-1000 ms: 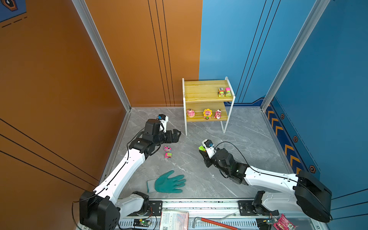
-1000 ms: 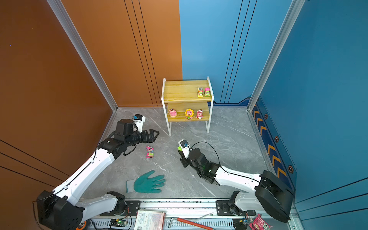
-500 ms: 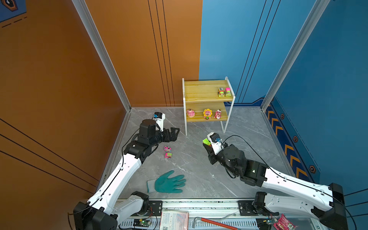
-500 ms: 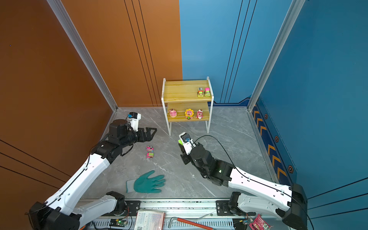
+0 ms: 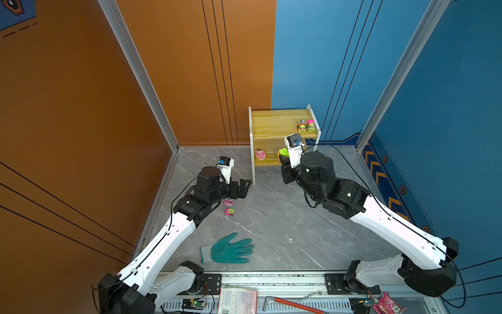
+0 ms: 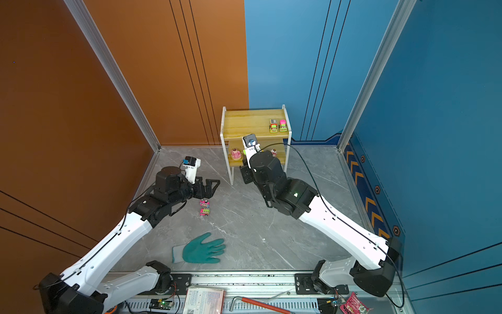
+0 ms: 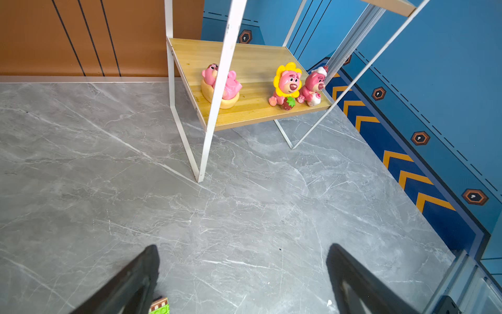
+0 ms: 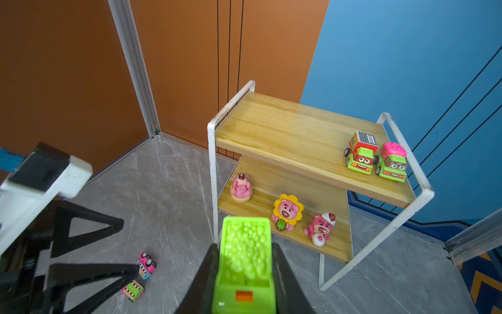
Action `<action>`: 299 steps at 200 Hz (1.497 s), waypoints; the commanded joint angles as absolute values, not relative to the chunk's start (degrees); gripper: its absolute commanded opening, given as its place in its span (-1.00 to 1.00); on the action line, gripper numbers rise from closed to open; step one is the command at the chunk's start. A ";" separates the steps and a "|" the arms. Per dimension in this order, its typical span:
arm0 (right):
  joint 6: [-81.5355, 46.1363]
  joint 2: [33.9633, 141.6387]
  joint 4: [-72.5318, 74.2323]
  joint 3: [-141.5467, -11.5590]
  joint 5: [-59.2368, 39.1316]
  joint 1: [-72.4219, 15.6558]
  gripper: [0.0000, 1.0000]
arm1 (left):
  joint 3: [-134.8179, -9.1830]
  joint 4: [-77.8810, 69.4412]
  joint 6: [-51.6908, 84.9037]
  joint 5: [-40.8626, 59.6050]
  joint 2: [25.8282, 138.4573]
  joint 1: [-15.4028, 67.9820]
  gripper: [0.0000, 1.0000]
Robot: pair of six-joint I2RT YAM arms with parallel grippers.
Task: Place and organize the plastic toys onto the shelf
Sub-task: 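Lift the orange car and carry it up over the upper shelf, then lower the orange car onto the upper shelf and open the right gripper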
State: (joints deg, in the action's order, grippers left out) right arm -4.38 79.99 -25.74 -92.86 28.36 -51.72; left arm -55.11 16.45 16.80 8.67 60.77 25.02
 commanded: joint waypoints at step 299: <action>-10.85 116.67 -37.97 -134.47 21.16 -31.40 -0.47 | -56.95 21.13 11.43 -1.52 63.64 35.89 0.89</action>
State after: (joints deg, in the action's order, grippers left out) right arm -9.52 115.50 -37.01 -132.75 21.17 -31.94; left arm -55.29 20.45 11.77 -2.55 63.72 35.33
